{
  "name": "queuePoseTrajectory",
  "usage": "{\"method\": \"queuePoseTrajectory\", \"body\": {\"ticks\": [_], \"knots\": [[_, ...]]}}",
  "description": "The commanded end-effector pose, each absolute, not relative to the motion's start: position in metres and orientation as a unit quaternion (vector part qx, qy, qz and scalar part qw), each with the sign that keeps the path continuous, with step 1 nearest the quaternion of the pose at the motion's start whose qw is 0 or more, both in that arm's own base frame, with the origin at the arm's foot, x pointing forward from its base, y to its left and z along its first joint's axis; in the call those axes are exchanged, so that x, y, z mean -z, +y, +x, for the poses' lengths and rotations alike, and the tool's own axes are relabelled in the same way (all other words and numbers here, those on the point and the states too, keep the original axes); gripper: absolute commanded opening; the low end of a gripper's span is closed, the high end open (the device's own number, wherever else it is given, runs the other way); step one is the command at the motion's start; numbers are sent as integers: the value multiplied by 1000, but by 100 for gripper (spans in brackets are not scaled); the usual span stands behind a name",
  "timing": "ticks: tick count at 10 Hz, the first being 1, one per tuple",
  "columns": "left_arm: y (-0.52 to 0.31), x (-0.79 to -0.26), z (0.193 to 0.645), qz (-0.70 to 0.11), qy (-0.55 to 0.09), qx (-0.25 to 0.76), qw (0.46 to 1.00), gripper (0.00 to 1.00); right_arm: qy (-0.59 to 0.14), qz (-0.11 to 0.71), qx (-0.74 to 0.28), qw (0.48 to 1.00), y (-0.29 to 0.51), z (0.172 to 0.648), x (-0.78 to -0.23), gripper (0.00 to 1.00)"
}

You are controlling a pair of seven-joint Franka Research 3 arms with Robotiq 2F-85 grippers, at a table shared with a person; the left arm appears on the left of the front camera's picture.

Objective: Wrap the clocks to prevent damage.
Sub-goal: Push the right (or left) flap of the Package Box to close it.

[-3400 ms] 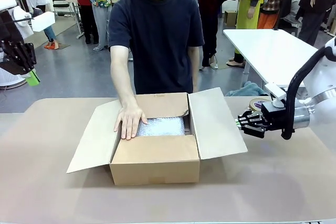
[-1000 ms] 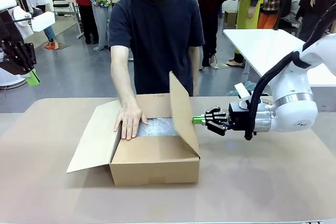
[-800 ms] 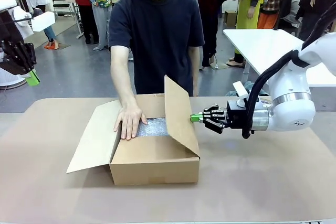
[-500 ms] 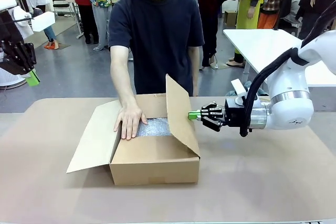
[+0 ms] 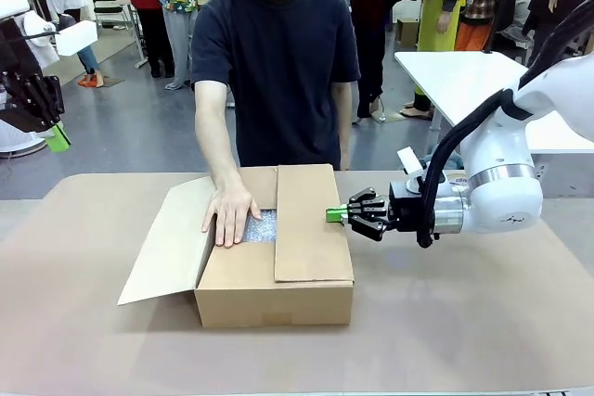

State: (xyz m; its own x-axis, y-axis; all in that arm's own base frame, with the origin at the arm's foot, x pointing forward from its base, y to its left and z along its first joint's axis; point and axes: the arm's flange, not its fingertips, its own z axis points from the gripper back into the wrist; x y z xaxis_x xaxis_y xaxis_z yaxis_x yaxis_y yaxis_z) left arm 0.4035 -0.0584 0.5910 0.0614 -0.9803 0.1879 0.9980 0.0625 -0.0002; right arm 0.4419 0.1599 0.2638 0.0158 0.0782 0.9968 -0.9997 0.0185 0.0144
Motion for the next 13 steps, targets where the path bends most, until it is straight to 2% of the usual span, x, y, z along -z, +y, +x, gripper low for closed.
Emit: {"method": "queuePoseTrajectory", "body": {"ticks": [1,4,5,13], "knots": [[-57,-592,403,-68,-69,682,725,0,-455,475,-515,549,168,444,-255,1],[-57,-592,403,-68,-69,682,725,0,-434,469,-539,549,160,444,-253,1],[-57,-592,403,-68,-69,682,725,0,-473,481,-508,535,160,444,-263,1],[-57,-592,403,-68,-69,682,725,0,-473,481,-508,535,160,444,-263,1]]}}
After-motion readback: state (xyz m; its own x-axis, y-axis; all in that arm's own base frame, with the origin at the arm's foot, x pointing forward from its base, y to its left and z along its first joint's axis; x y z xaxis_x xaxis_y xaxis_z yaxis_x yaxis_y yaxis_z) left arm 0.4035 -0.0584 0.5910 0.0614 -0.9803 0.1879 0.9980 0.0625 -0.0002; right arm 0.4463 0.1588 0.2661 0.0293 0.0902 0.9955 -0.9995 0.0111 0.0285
